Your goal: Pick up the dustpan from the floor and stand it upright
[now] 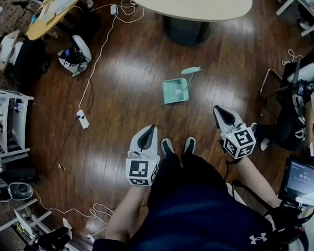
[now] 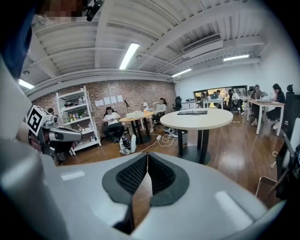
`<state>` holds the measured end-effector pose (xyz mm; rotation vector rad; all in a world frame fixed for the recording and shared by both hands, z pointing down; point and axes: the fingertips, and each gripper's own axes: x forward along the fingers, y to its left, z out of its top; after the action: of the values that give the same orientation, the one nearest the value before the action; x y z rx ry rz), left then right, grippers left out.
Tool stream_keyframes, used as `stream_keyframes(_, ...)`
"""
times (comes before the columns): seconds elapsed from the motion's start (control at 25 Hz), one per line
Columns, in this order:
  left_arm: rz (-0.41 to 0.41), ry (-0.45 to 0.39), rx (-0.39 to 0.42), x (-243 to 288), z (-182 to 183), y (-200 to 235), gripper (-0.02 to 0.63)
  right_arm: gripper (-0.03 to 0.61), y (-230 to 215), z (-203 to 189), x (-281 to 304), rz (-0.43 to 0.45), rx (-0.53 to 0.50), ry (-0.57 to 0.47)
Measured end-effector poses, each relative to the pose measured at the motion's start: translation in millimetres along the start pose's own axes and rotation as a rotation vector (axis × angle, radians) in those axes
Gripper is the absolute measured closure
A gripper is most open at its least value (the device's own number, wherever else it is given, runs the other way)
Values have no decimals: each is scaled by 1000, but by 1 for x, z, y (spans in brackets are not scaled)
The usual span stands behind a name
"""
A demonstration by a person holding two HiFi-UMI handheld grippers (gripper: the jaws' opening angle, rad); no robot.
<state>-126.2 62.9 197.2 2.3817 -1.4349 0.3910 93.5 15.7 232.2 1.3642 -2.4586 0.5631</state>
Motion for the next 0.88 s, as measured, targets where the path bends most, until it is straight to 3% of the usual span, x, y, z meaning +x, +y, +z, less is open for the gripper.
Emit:
stream_keyframes(0.24, -35, -103, 41, -18, 49, -32, 609, 565, 30, 45, -22, 79, -42, -85)
stream_keyframes(0.4, -60, -172, 26, -25, 83, -43, 609, 566, 50, 78, -30, 100, -51, -143)
stream_keyframes(0.56, -88, -175, -7, -18, 86, -47, 609, 566, 58, 90, -26, 103, -44, -177)
stream_keyframes(0.88, -95, -180, 3, -14, 89, -46, 609, 566, 61, 108, -22, 99, -69, -207)
